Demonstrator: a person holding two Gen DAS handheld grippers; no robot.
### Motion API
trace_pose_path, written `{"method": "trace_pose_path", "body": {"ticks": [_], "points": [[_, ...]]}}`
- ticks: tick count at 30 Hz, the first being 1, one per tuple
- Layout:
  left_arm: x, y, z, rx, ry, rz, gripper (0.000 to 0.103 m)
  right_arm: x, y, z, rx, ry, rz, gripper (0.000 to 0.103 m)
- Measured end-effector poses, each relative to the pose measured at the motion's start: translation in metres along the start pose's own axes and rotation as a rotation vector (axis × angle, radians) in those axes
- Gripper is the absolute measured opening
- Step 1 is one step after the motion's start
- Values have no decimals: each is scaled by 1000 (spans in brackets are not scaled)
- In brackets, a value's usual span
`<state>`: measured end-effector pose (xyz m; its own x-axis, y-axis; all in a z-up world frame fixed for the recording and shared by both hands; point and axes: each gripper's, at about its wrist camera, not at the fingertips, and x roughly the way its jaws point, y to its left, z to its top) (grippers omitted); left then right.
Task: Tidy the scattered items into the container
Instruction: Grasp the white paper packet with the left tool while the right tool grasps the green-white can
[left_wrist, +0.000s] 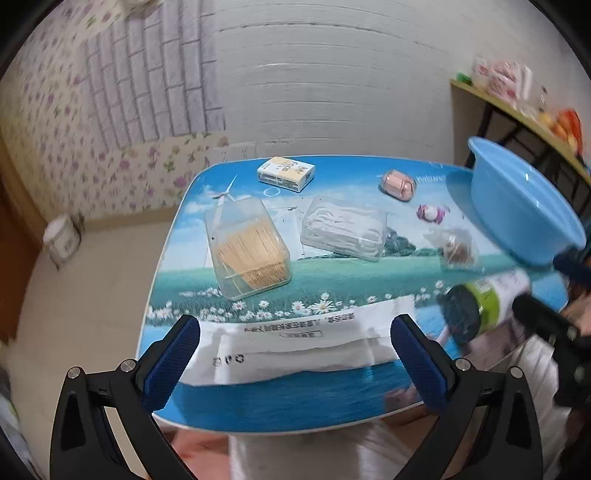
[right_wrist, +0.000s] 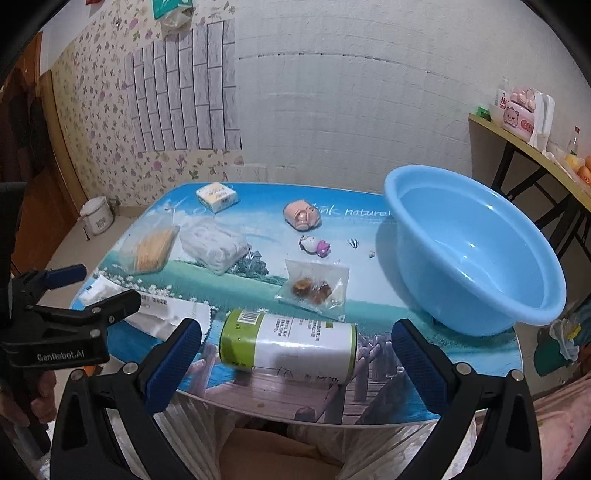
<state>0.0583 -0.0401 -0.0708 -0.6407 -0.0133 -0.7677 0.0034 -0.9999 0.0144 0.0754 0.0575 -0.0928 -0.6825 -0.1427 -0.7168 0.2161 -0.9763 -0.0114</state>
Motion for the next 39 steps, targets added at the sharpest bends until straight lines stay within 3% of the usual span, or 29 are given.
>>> {"method": "trace_pose_path", "body": {"ticks": [6,11,19,29,39], "points": [[10,6,-1,159,11,-27,103,12,-3,1,23,25,-15,103],[14,7,-2,245,9,-113,103,21,-3,0,41,46,-22,103],[28,5,-7,395,5,-108,103,32,6,-1,40,69,-46,103],[40,10,-15,432,18,-218,103,46,14,-1,25,100,-64,103],[39,12,-19,399,29,-283,103,60,15,-1,5,121,-92,103]]}}
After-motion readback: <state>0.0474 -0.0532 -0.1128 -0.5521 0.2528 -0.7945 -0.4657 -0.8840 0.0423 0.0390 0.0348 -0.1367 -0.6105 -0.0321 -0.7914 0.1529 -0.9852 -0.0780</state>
